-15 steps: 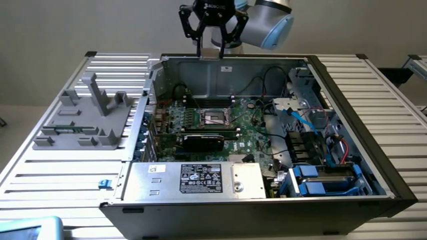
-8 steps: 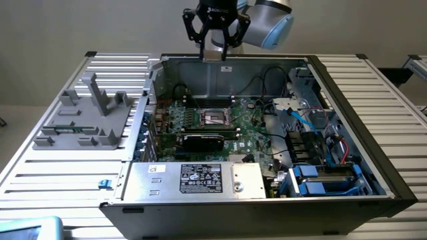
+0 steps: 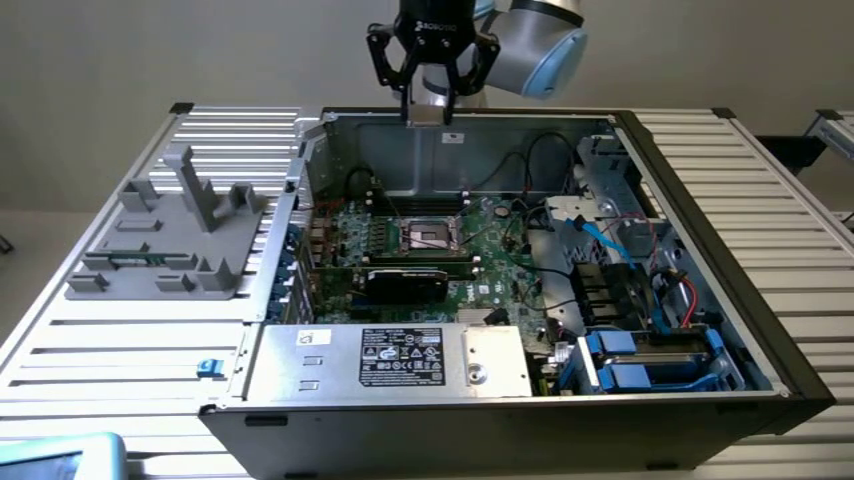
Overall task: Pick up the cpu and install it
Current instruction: 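Pick up the cpu and move it towards the insertion slot, then place the cpu into insertion slot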
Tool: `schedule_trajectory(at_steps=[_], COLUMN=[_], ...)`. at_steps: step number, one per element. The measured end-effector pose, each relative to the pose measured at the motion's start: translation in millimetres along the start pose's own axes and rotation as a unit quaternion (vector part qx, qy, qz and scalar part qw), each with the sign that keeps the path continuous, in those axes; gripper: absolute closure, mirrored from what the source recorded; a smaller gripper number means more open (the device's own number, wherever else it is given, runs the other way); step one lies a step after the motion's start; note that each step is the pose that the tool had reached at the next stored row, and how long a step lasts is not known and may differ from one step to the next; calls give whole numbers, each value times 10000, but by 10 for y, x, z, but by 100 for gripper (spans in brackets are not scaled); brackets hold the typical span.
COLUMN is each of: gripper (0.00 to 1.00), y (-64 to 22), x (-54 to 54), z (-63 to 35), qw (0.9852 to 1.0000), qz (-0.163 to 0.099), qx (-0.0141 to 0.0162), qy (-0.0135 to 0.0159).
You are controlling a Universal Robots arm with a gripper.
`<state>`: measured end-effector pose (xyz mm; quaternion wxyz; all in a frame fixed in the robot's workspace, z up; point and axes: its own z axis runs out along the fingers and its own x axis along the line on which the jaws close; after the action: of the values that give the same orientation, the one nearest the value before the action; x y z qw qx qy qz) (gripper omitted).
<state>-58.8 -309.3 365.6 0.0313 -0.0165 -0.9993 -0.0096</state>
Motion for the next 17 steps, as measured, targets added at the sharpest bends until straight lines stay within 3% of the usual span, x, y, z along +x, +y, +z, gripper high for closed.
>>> schedule_trajectory(at_steps=[17], gripper=[44], y=[1], x=[-23], z=[11], qw=[10000], qz=[1], qx=[-1], qy=[1])
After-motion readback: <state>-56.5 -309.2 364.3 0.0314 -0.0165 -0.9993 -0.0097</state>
